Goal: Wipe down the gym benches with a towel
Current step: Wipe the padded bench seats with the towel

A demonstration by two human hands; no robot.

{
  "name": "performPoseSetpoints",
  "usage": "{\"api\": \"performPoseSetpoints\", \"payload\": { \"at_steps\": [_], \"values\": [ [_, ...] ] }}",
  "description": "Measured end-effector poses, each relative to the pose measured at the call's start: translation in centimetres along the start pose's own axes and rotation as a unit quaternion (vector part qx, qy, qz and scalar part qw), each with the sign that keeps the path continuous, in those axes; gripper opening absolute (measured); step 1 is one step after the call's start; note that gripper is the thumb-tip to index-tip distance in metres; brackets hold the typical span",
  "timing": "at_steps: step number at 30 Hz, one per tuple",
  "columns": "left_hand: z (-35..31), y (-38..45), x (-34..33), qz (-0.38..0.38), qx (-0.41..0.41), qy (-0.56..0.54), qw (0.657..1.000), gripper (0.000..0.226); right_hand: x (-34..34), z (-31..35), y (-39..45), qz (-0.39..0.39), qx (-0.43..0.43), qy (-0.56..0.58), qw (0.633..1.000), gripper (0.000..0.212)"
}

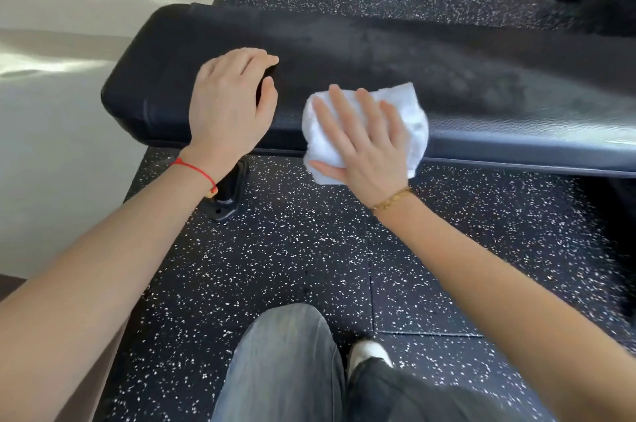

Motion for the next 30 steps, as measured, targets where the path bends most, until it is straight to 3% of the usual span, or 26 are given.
{"api": "performPoseSetpoints", "payload": {
  "at_steps": [3,10,17,23,30],
  "values": [
    [0.4,0.0,0.2,0.006,-0.008,-0.001,1.0,0.041,-0.1,-0.6,-0.6,-0.006,0.0,0.009,1.0,0.07],
    [0.1,0.1,-0.1,0.011,-0.002,0.002,1.0,0.041,0.3,-6.1,-4.7,0.026,-0.137,0.06,0.988,0.081],
    [0.0,0.0,0.0,0.025,0.0,0.0,1.0,0.043,0.3,-1.8,-0.7,0.025,-0.068,0.049,0.996,0.074],
    [-0.7,0.1,0.1,0.025,0.008,-0.012,1.0,0.047,0.7,-9.4,-8.2,0.076,-0.132,0.07,0.986,0.083],
    [-7.8,0.9,-2.5,0.026,0.007,-0.046,0.999,0.043,0.3,-9.5,-6.6,0.098,-0.08,0.055,0.99,0.084]
  ]
}}
Point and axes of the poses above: each hand's wrist, its own y-axis towards the middle knuckle, its own x-axis out of the back of the hand, z = x × y, the point moved 3 cm from there along y, towards the middle knuckle, and after that the axes turned 9 degrees about x, right-handed, at the moved point
